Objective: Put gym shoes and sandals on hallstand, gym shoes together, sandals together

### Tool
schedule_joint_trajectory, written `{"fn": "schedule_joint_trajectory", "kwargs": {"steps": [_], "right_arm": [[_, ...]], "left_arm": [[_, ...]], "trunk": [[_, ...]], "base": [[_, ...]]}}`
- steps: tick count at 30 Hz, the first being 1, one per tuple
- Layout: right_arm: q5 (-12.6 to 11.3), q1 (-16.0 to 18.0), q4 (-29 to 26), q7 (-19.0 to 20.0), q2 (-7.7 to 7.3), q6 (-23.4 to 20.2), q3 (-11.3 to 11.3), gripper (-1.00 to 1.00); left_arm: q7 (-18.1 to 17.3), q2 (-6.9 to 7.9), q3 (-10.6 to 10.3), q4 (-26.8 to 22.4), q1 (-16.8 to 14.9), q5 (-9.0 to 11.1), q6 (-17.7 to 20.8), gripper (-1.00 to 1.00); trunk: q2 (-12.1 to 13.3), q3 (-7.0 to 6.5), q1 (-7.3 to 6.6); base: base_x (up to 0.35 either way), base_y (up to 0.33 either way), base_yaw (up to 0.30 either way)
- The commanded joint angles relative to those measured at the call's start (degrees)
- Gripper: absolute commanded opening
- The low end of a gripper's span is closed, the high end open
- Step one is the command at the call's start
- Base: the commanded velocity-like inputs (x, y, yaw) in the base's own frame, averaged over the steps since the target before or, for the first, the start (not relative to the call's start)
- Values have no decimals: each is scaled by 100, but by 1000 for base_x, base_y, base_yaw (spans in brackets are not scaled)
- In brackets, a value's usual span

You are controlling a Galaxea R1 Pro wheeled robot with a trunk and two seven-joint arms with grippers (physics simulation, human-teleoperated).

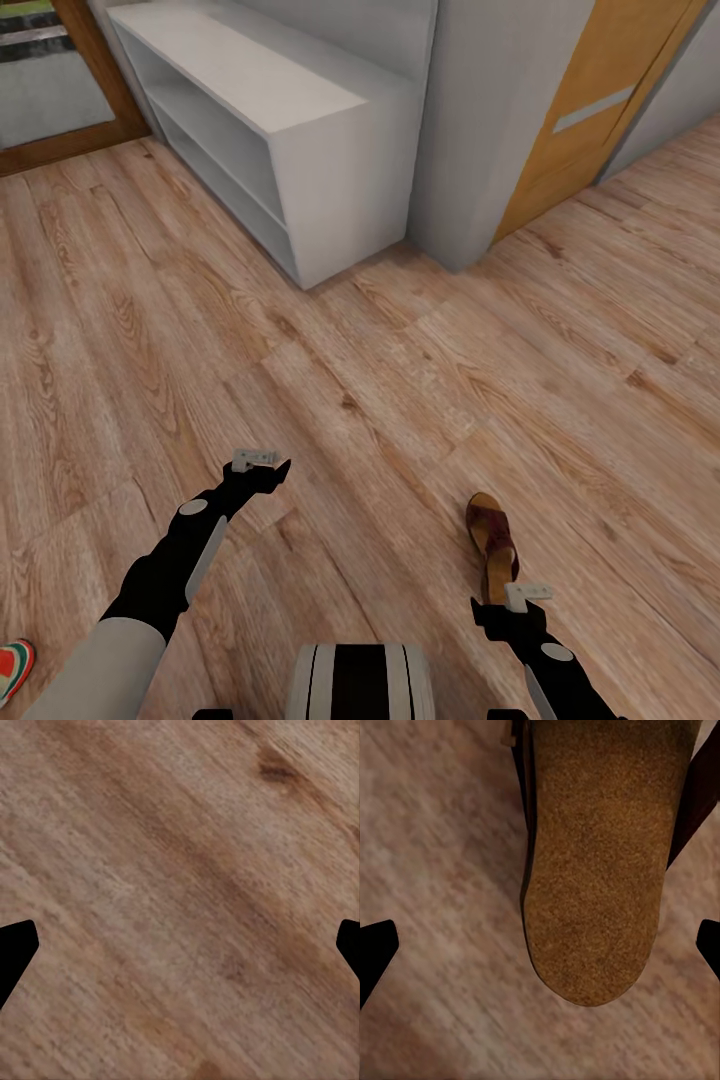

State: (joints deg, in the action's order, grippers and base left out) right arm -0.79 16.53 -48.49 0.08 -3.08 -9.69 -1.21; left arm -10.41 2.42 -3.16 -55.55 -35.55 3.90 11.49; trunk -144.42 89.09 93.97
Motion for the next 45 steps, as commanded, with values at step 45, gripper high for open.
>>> {"fn": "schedule_joint_trajectory", "kwargs": {"steps": [45], "right_arm": [[-3, 0, -20, -11, 0, -33, -20, 100]], "left_arm": [[10, -36, -29, -48, -4, 38, 63, 100]], "trunk": [[-1, 3, -1]], "base": [[2, 3, -72]]}}
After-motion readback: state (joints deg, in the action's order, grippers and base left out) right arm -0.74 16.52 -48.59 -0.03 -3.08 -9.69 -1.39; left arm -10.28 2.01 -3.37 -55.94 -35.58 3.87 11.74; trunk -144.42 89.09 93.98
